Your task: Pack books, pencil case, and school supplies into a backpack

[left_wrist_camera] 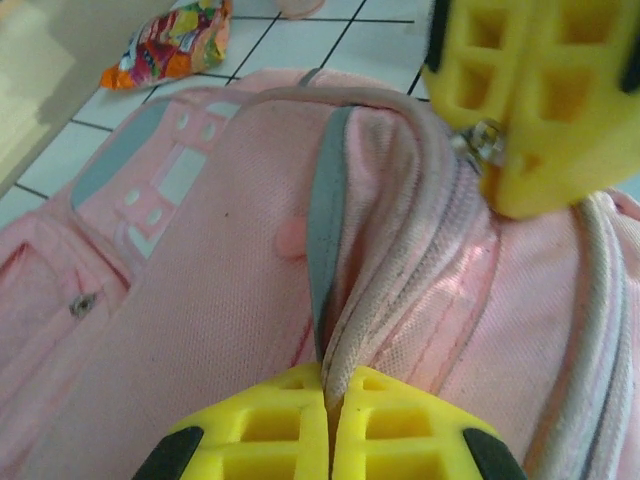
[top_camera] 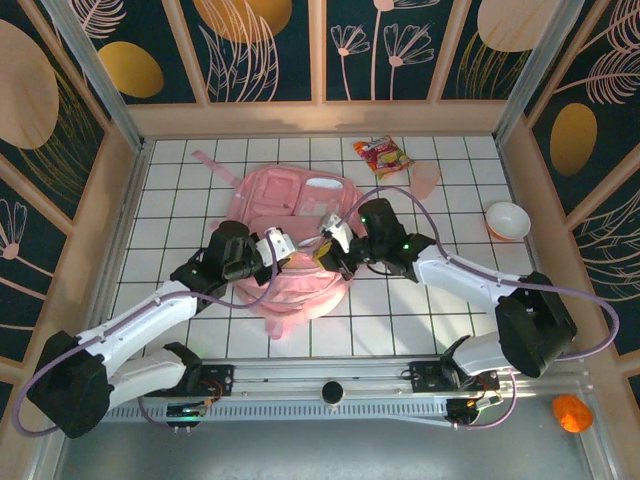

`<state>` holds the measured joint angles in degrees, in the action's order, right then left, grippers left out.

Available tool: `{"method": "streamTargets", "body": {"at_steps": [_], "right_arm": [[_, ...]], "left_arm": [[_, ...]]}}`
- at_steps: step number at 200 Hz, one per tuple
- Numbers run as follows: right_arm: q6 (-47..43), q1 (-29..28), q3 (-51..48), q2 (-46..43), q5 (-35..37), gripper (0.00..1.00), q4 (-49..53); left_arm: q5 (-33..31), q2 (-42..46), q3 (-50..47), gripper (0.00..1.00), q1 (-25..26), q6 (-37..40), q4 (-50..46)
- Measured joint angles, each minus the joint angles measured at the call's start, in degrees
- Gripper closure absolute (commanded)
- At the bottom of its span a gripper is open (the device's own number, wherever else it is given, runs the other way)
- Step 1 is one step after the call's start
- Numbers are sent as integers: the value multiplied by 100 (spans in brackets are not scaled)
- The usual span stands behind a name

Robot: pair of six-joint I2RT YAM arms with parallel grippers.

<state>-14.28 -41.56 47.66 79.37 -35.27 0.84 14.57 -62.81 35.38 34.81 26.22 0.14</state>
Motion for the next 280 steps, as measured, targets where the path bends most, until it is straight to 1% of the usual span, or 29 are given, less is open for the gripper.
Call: {"method": "streamTargets", "body": {"at_steps": [12, 21, 28, 41, 60, 80, 87, 98, 105, 120, 133, 146, 180, 193, 199, 206, 216, 231, 240, 246, 250, 256, 260, 269, 280], "right_arm": [[208, -164, -55, 0, 280, 100, -103], [343, -271, -83, 0, 455, 94, -144], [442, -339, -94, -2, 581, 89, -160], [592, -485, -149, -61, 833, 71, -197], [638, -710, -297, -396, 1014, 62, -170], [461, -850, -350, -1016, 1027, 48, 33], [363, -820, -350, -1252, 1040, 43, 98], [168, -621, -350, -1668, 1110, 34, 221], [-2, -459, -350, -1880, 1154, 30, 258], [-396, -111, -350, -2138, 1217, 29, 286], [-807, 55, -334, -2114, 1279, 29, 323], [-1281, 101, -262, -1862, 1292, 29, 409], [-2374, 109, 142, -780, 1174, 32, 623], [-2712, 136, 214, -511, 1016, 37, 638], [-2833, 151, 238, -433, 929, 42, 649], [-2949, 177, 275, -354, 824, 50, 673], [-3169, 205, 328, -273, 667, 69, 699], [-3318, 225, 420, -175, 494, 90, 791], [-3335, 232, 474, -138, 428, 100, 863], [-3355, 247, 481, -136, 407, 100, 868], [-3346, 254, 481, -136, 385, 100, 876], [-3322, 264, 481, -136, 356, 100, 876], [-3294, 264, 481, -136, 358, 100, 874], [-3195, 254, 463, -142, 350, 100, 839], [-3032, 208, 387, -181, 374, 100, 723]], "left_arm": [[15, -90, 11, 100, -17, -74, -4], [37, -129, 11, 100, -33, -105, -4], [44, -155, 11, 100, -44, -109, -7], [76, -164, 11, 100, -63, -116, -15], [219, -131, -7, 100, -68, -57, 44], [439, 28, -120, 100, -31, 136, 232], [501, 92, -168, 100, -31, 223, 256], [601, 181, -234, 100, -31, 389, 254], [649, 232, -264, 100, -37, 496, 232], [752, 304, -282, 100, -48, 715, 177], [835, 337, -282, 100, -59, 911, 129], [907, 365, -282, 100, -66, 1071, 90], [1029, 437, -289, 100, -70, 1331, 24], [1036, 468, -289, 100, -70, 1434, -37], [1034, 472, -295, 100, -74, 1478, -48], [1034, 472, -297, 100, -74, 1517, -52], [1023, 472, -297, 100, -81, 1539, -52], [938, 472, -297, 100, -81, 1493, -46], [881, 470, -295, 93, -81, 1425, -50], [848, 474, -293, 86, -81, 1362, -52], [828, 479, -293, 79, -85, 1329, -55], [809, 483, -291, 66, -85, 1250, -50], [796, 496, -289, 60, -83, 1145, -37], [789, 546, -256, 51, -83, 953, -35], [734, 632, -140, 46, -72, 551, -44]]}}
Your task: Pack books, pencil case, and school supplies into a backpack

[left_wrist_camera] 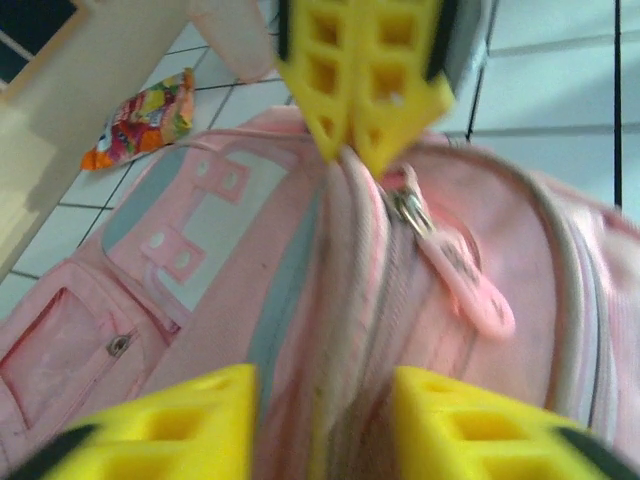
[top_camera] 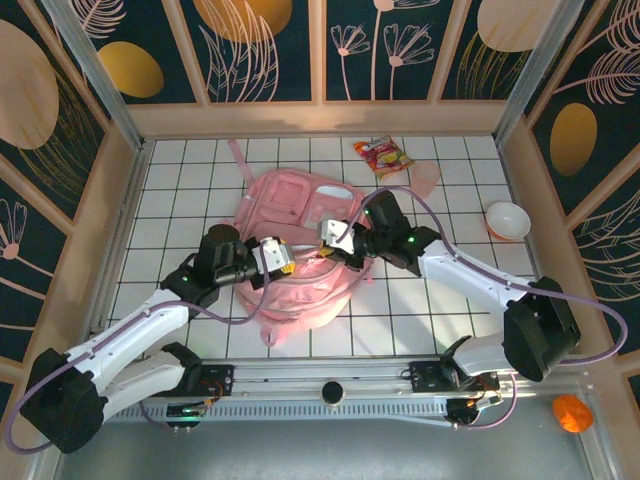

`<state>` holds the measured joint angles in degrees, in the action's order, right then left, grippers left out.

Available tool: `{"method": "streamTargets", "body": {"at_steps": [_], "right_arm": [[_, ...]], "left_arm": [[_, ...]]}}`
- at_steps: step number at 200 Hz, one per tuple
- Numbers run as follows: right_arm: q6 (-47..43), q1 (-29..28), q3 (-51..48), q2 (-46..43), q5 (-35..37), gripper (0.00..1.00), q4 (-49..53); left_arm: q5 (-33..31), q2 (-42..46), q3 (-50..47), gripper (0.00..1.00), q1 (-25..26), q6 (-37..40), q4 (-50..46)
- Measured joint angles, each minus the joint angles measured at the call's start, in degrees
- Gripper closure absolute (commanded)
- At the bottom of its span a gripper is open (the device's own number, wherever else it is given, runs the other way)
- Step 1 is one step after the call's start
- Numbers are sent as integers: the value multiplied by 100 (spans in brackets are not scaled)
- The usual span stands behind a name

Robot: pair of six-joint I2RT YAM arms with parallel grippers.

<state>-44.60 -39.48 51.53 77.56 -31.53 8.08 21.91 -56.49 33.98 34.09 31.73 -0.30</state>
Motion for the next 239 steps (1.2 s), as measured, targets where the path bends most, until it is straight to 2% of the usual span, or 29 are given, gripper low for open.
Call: {"method": "streamTargets", "body": {"at_steps": [12, 29, 65, 93, 130, 168, 239], "right_arm": [[223, -61, -133, -76, 42, 100, -164], [570, -164, -275, -140, 107, 100, -407], [1373, -476, -374, -140, 409, 100, -927], [1864, -640, -374, -48, 605, 100, -1263], [2505, -704, -372, 157, 817, 100, -1589], [3016, -713, -352, 273, 903, 100, -1738], [3563, -807, 35, 634, 905, 100, -1722]], "left_arm": [[-46, 79, 205, 42, 2, -446, -63], [-236, 188, 560, 42, 4, -1294, -208], [-1158, 363, 1276, 40, 4, -3112, -966], [-1657, 254, 1818, 39, 4, -3939, -1818], [-1720, -269, 2660, 40, 4, -4439, -2855], [-1504, -586, 2914, 42, 4, -4666, -3493], [-1167, -704, 2905, 43, 4, -4706, -3766]]}}
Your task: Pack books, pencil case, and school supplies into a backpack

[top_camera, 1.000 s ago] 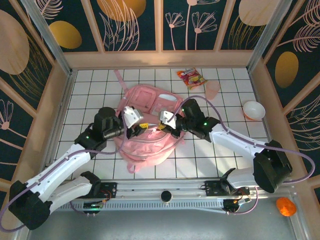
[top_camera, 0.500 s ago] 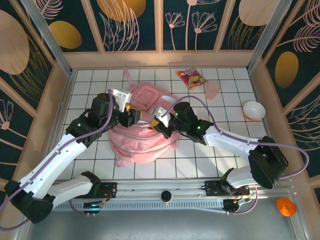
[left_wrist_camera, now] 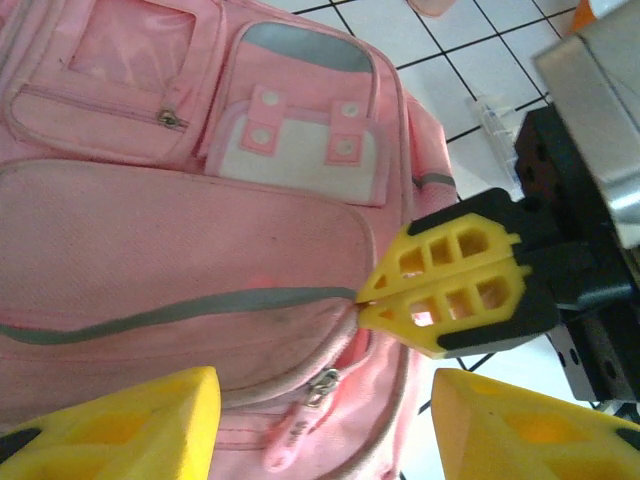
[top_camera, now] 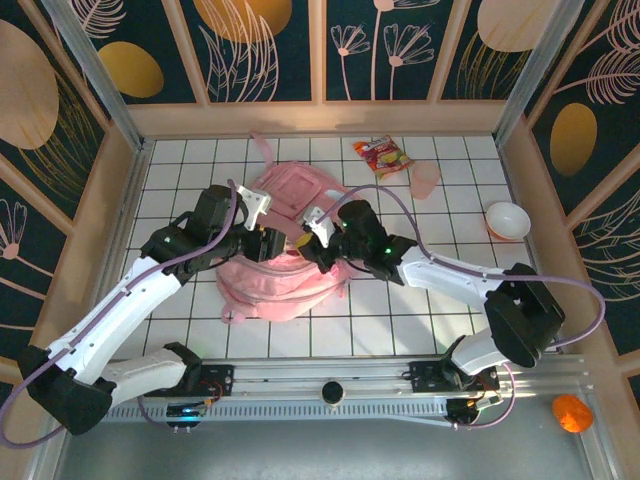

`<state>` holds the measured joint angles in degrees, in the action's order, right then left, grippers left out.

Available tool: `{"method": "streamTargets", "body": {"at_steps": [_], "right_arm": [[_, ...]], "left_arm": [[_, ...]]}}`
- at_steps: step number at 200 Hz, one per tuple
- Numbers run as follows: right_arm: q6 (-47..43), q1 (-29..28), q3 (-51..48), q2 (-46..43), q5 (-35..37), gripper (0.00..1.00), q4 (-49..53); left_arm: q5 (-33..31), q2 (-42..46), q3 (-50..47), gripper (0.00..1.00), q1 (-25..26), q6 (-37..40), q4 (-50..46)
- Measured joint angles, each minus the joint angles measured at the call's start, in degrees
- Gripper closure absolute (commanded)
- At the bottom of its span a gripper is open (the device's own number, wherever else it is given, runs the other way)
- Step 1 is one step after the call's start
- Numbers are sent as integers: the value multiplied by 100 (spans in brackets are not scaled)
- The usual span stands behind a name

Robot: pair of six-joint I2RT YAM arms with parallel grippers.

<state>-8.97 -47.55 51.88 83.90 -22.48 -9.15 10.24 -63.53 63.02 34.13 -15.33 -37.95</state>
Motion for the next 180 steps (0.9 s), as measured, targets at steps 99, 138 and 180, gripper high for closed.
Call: {"method": "streamTargets", "body": {"at_steps": [99, 138, 180], "right_arm": [[-533, -48, 286, 59, -184, 68, 96], [-1943, -131, 186, 52, -310, 51, 560], [-2975, -190, 184, 177, -157, 49, 660]], "left_arm": [[-717, 52, -492, 37, 0, -50, -46], [-1047, 275, -581, 36, 0, -308, -42], [-1102, 308, -625, 36, 0, -514, -26]]}}
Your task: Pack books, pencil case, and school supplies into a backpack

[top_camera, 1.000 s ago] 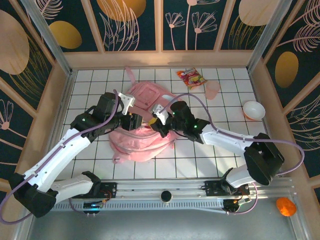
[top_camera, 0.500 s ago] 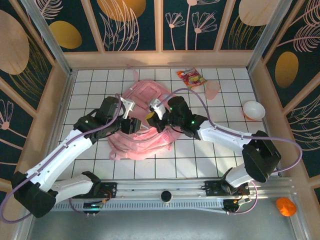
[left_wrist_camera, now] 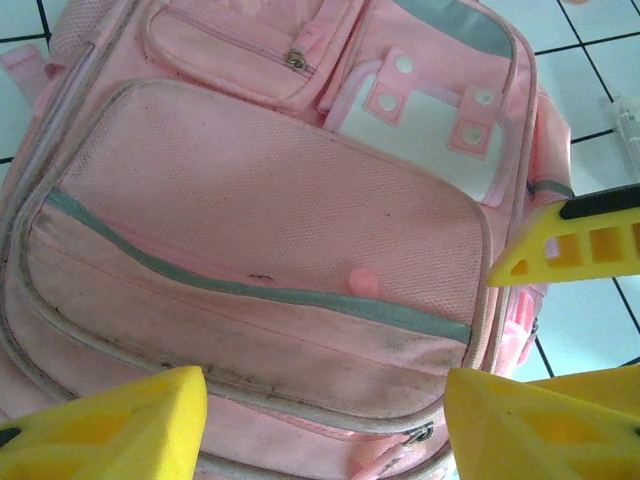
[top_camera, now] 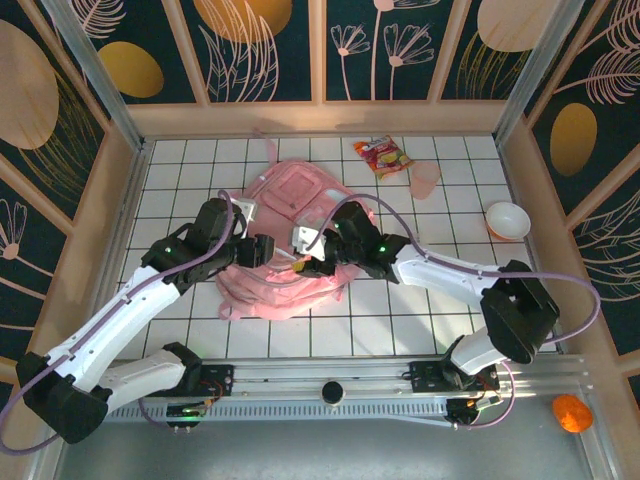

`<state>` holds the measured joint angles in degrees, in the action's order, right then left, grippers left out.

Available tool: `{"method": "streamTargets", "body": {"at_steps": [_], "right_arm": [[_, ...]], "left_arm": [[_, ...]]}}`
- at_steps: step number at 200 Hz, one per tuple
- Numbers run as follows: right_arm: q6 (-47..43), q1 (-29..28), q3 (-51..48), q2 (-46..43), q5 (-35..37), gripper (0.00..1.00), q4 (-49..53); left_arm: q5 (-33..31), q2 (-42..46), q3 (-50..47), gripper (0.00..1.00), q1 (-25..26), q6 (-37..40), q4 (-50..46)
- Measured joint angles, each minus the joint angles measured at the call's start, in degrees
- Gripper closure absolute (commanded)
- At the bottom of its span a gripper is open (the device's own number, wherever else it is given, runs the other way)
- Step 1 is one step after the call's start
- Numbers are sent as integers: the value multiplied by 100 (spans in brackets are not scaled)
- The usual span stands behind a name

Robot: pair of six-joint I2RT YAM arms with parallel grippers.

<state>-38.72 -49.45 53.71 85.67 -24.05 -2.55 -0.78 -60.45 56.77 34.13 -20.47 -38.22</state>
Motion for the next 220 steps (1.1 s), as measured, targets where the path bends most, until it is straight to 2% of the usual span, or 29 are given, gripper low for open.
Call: {"method": "streamTargets", "body": {"at_steps": [45, 67, 79, 96, 103, 145, 174, 220], "right_arm": [[-555, -129, 0, 306, 61, 47, -24], [-623, -129, -7, 404, 155, 51, -107], [-629, -129, -24, 442, 214, 63, -197], [-734, -129, -63, 450, 260, 91, -289], [-741, -129, -63, 450, 284, 100, -306], [-597, 59, -63, 448, -63, 100, -326], [-431, 136, -63, 420, -219, 100, -334], [-79, 337, -9, 396, -509, 100, -369]], "left_arm": [[20, 55, -131, 37, 0, -181, 160], [28, 63, -251, 37, 0, -238, 162], [52, 70, -291, 37, 0, -240, 164], [133, 114, -348, 38, 0, -227, 225], [184, 155, -385, 37, 0, -188, 258], [741, 472, -595, 41, 0, 118, 542], [1069, 323, -599, 45, 0, 151, 621], [1045, -4, -599, 48, 0, 68, 516]]}}
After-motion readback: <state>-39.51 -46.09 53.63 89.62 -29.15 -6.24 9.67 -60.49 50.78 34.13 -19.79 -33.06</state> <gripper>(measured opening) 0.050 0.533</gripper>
